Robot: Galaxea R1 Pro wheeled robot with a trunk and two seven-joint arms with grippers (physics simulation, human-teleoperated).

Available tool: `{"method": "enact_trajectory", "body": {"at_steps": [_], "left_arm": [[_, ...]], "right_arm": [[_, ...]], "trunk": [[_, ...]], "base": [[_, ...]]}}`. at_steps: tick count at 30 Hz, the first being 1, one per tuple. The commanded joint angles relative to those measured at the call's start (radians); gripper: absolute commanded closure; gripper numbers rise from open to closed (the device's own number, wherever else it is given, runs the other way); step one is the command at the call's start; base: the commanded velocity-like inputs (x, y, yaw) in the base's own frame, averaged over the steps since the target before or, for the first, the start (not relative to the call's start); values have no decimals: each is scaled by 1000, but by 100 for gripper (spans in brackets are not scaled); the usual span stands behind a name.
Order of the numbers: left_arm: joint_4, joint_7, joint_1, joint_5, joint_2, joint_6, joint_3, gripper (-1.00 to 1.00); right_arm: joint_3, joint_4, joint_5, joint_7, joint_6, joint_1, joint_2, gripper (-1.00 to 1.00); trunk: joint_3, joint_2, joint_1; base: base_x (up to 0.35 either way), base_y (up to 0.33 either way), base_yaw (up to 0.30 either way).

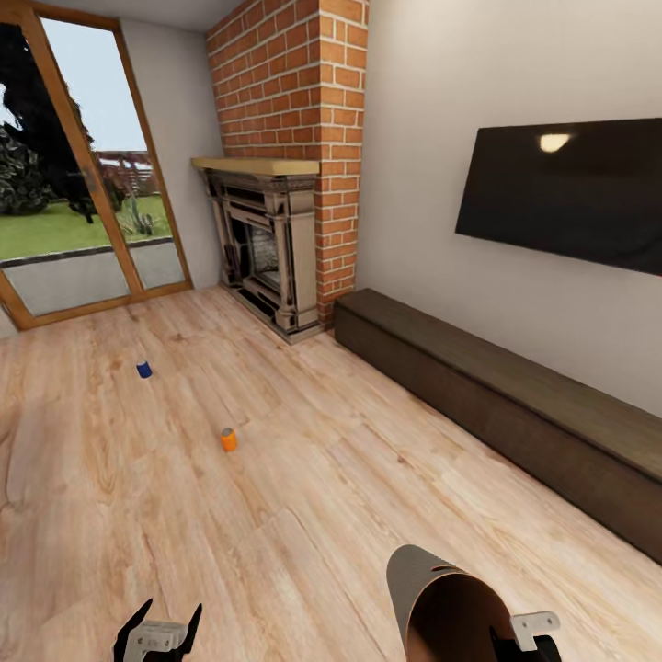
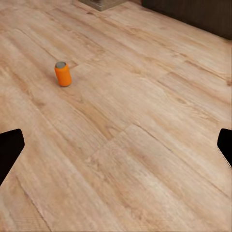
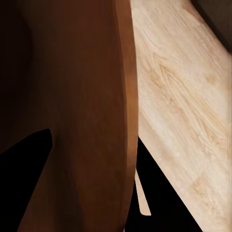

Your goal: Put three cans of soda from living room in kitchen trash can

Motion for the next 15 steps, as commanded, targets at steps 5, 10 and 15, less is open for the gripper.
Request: {"method": "enact_trajectory", "body": {"at_steps": [5,10,15], "left_arm": [[1,0,0,0,0,-5,0,-100],[1,0,0,0,0,-6,0,-100],[2,0,0,0,0,-6,0,-100]], "right_arm": [[-3,-2,4,0,-1,0,-1,100],[-3,-2,5,0,-1,0,0,100],[-4,-2,5,-1,-1,0,1,100]], "trunk": [[0,0,0],[0,0,0],[0,0,0]], "base": [[291,-189,0],[291,-189,4],[288,-187,157]]}}
